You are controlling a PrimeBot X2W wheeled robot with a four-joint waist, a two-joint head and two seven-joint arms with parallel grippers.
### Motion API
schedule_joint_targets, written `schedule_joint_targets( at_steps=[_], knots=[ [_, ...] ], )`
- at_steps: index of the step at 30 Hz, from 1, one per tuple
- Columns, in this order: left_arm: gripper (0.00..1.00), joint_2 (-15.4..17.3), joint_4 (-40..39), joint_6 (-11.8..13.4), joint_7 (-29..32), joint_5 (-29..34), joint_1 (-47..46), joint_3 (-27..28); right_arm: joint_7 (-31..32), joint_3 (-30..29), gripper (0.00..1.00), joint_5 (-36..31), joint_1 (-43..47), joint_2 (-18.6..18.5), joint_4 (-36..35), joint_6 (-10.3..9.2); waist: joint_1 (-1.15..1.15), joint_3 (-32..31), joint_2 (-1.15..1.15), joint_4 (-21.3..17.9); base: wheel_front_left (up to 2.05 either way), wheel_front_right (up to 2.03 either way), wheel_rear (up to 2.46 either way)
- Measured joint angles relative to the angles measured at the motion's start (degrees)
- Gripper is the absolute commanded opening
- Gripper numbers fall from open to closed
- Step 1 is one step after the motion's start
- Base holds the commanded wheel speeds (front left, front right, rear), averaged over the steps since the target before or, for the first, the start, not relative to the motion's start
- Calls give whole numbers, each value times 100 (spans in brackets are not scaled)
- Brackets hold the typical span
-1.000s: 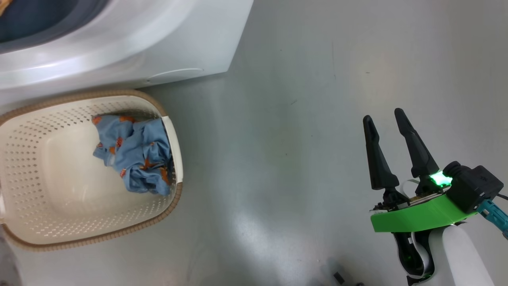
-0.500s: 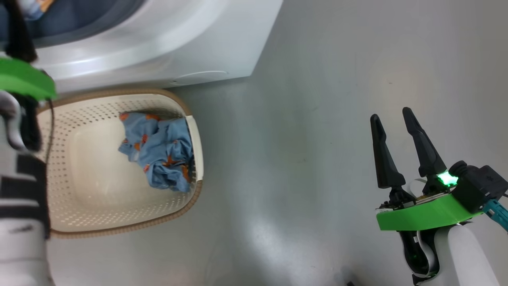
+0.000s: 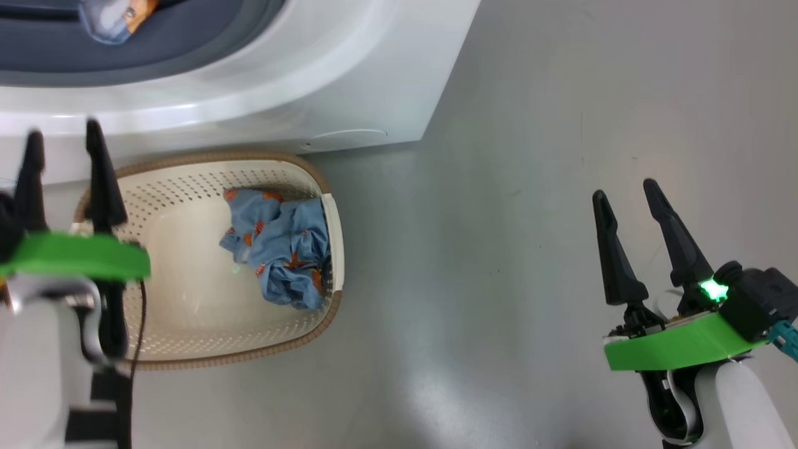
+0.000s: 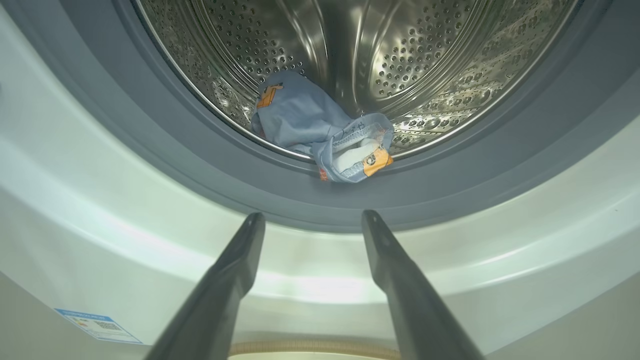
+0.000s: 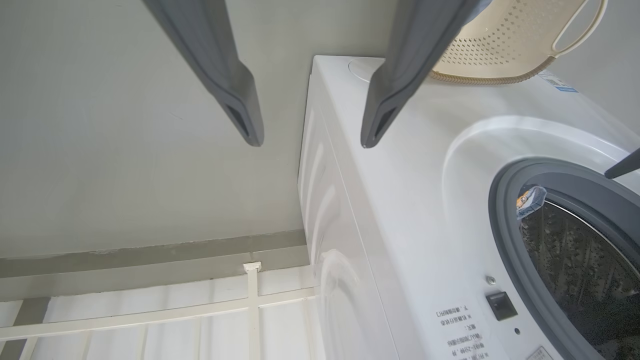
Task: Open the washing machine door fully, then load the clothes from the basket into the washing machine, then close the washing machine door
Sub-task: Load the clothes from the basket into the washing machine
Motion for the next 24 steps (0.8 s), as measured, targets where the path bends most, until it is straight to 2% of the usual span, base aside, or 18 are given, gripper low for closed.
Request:
schedule_joint_targets(
  at_steps=[14, 24],
  knots=[
    [100, -222, -1524, 0, 1, 36, 1846, 34, 0, -79, 100, 0, 164, -63, 16, 0, 0, -278, 0, 57, 0, 0, 0],
    [100, -311, -1789, 0, 1, 82, 2058, 38, 0, -146, 100, 0, 237, -74, 3, 0, 0, -270, 0, 68, 0, 0, 0]
  ],
)
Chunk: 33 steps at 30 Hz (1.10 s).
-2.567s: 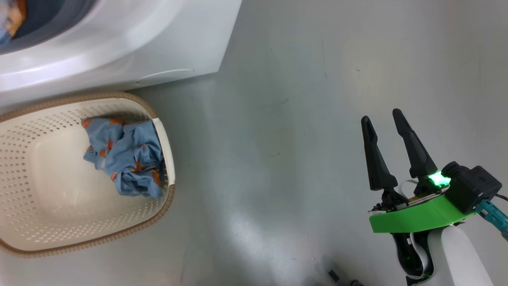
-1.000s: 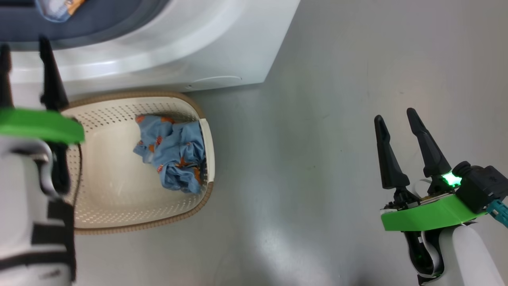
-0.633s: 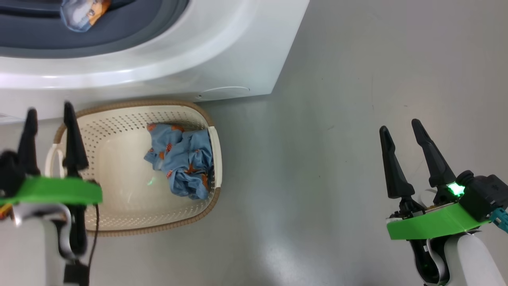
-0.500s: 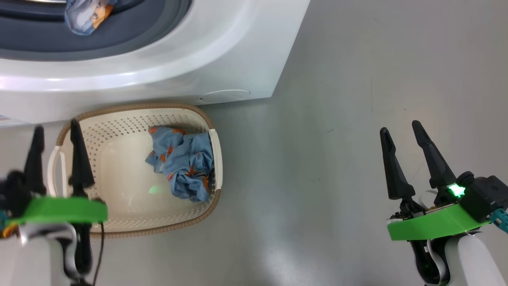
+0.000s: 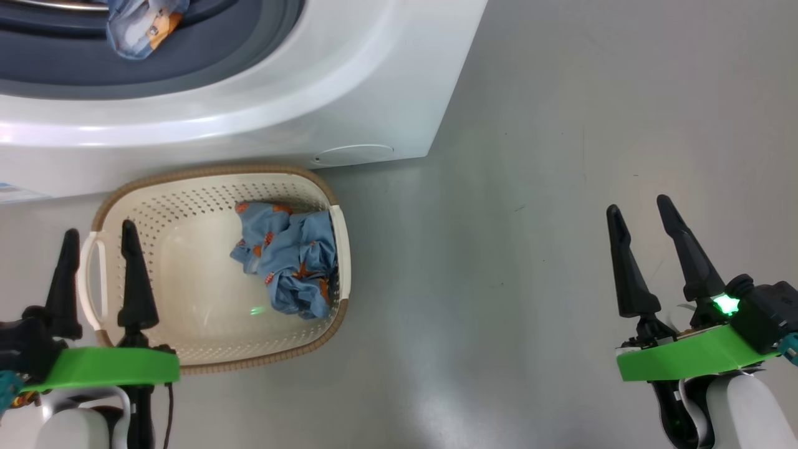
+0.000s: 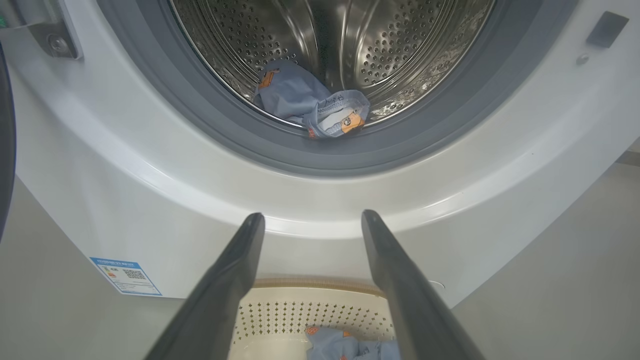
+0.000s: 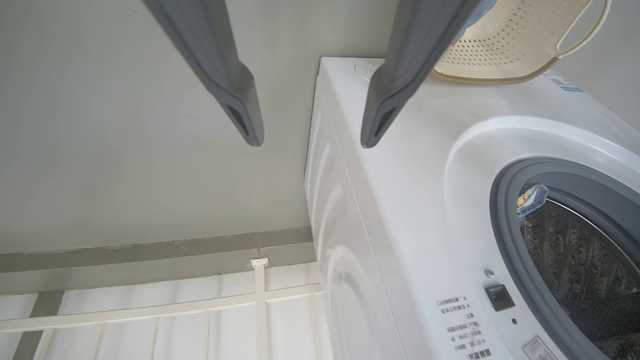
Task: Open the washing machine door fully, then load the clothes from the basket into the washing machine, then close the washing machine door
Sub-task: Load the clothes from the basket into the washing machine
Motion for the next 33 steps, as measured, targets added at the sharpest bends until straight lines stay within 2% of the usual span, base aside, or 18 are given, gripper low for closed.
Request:
schedule_joint_targets(
  at_steps=[7, 16, 23, 33],
  knots=[
    [100, 49, 70, 0, 0, -18, -264, -222, 0, -79, 100, 0, -1, -1, -10, 0, 0, 72, 0, 67, 0, 0, 0],
    [100, 587, 621, 0, 66, -208, -1550, -717, 0, -58, 100, -1, -48, 10, -26, 0, 0, 256, 0, 124, 0, 0, 0],
    [100, 907, 1399, 0, 219, -338, -2704, -1151, 0, -1, 100, -1, -277, 21, -45, 0, 0, 492, 0, 77, 0, 0, 0],
    [100, 1071, 2819, 0, 266, -481, -4040, -1636, 0, 45, 100, 0, -460, 41, -48, 0, 0, 746, 0, -4, 0, 0, 0]
  ],
)
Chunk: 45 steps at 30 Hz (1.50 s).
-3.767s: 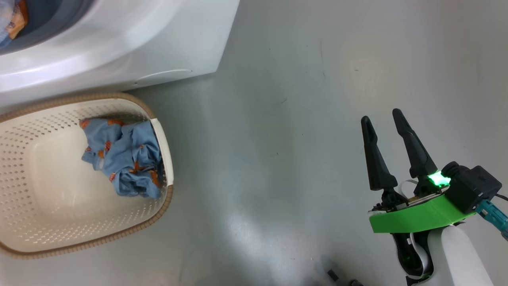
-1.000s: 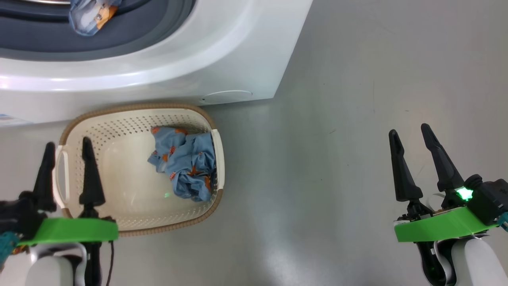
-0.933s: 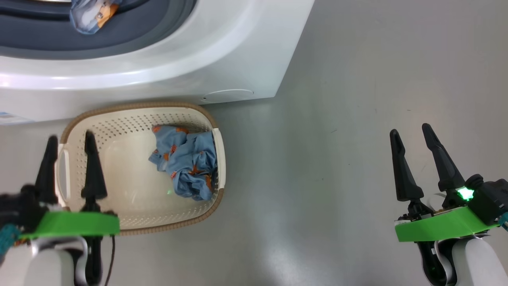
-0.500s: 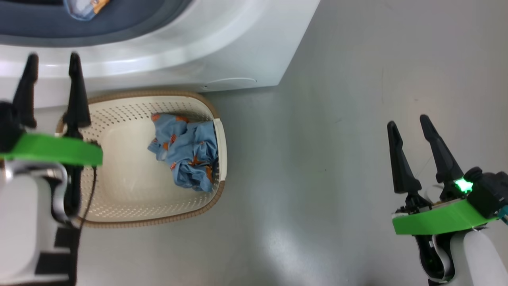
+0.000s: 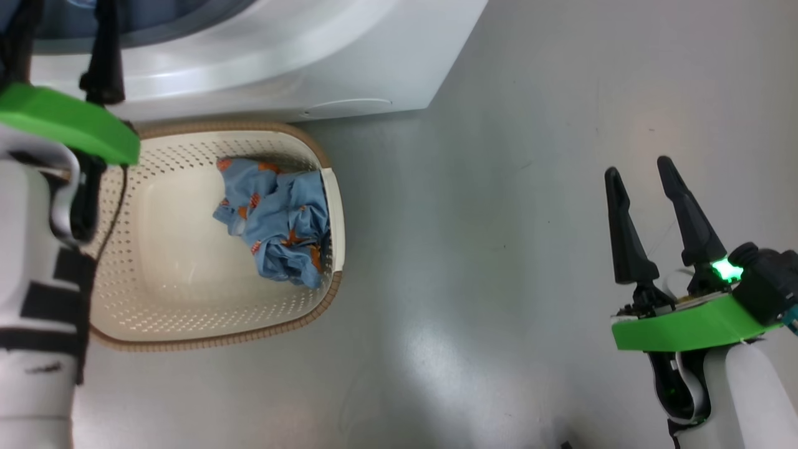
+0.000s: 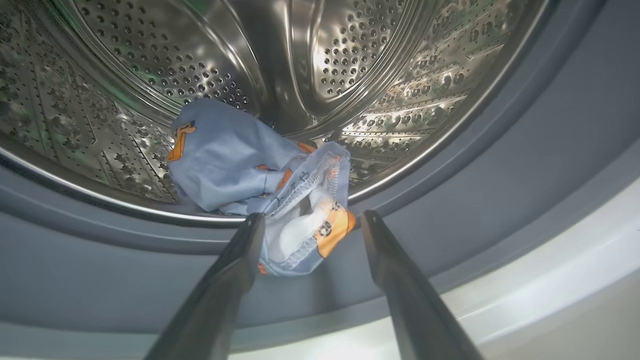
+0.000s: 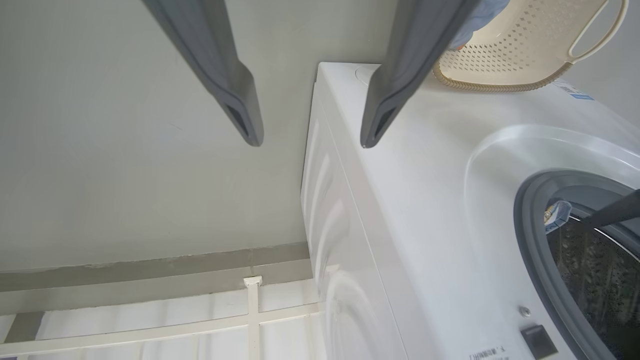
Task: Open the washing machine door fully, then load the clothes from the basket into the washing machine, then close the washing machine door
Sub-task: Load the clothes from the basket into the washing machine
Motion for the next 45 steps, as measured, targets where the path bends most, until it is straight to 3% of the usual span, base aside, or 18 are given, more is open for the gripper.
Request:
schedule_joint_targets(
  at_steps=[15, 16, 17, 18, 19, 20, 28, 35, 41, 45],
  knots=[
    [100, 141, 1917, 0, -108, -66, -1184, -305, 0, 75, 100, 0, -63, 31, -16, 0, 0, 72, 0, -86, 0, 0, 0],
    [78, 142, 2011, 0, -107, -78, -1239, -357, 0, 81, 100, 0, -64, 33, -18, 0, 0, 71, 0, -90, 0, 0, 0],
    [47, 144, 2093, 0, -108, -84, -1288, -417, -1, 90, 100, 0, -65, 34, -18, 0, 0, 70, 0, -99, 0, 0, 0],
    [35, 146, 2158, 0, -107, -94, -1329, -480, 0, 101, 100, 0, -66, 35, -18, 0, 0, 69, 0, -108, 0, 0, 0],
    [10, 147, 2220, 0, -108, -110, -1371, -545, 0, 107, 100, 0, -68, 36, -19, 0, 0, 68, 0, -117, 0, 0, 0],
    [0, 148, 2283, 0, -107, -140, -1413, -608, 0, 111, 100, 0, -68, 37, -19, 0, 0, 66, 0, -126, 0, 0, 0],
    [0, 275, 2688, 0, -119, -354, -1812, -923, -1, 121, 100, 0, -69, 48, -26, 0, 0, 72, 0, -199, 0, 0, 0],
    [0, 375, 2831, 116, -248, -542, -2471, -572, 0, 162, 100, 7, -73, 62, -27, 0, 0, 127, 0, -251, 0, 0, 0],
    [0, 393, 2178, 349, -261, -458, -2586, -232, 0, 254, 100, 8, -230, 88, -38, 0, 0, 228, 0, -350, 0, 0, 0],
    [0, 388, 2123, 308, -267, -215, -2560, -246, -1, 334, 100, 15, -257, 111, -36, 0, 0, 263, 0, -466, 0, 0, 0]
  ],
)
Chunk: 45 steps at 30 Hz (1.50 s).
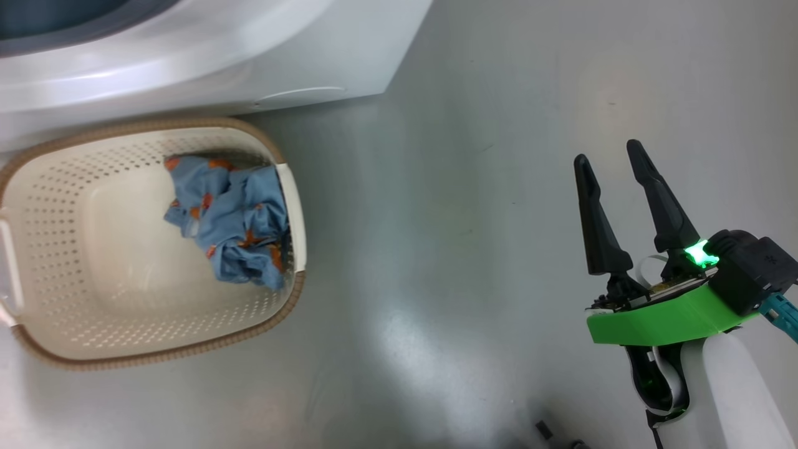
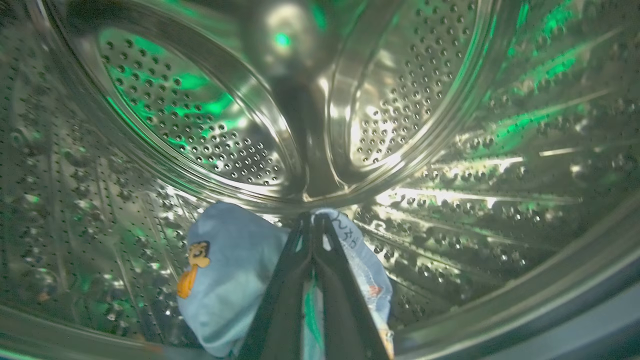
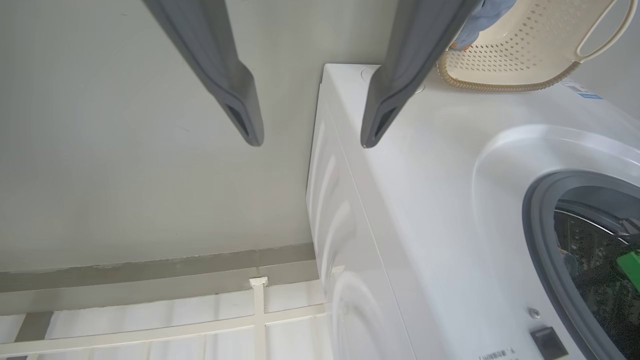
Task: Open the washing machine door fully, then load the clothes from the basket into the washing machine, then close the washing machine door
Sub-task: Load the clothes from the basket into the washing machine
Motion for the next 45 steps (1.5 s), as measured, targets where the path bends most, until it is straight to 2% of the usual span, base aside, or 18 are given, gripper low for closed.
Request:
schedule_joint_targets(
  at_steps=[12, 13, 16, 29, 35, 45],
  knots=[
    [0, -22, 1485, -51, 1, 155, -56, -134, 0, 90, 100, 36, 5, 46, -2, 0, 0, -61, 0, -231, 0, 0, 0],
    [15, -21, 1538, -57, 2, 156, -97, -147, 0, 90, 100, 36, 5, 53, -2, 0, 0, -56, 0, -229, 0, 0, 0],
    [100, -21, 1574, -57, 1, 155, -171, -145, 0, 82, 100, 36, 5, 59, -8, 0, 0, -44, 0, -220, 0, 0, 0],
    [100, -153, 1506, -152, 2, 37, -252, -55, 0, 2, 100, 36, 3, 69, -20, 0, 0, -38, 0, -51, 0, 0, 0],
    [100, -260, 957, -157, 1, -66, -153, 91, 0, -46, 100, 34, 3, 65, -21, 0, 0, -70, 0, 61, 0, 0, 0],
    [100, -634, -197, -208, 1, -62, 874, 599, 0, -174, 100, 29, 30, -5, -16, 0, 0, -276, 0, 259, 0, 0, 0]
  ],
)
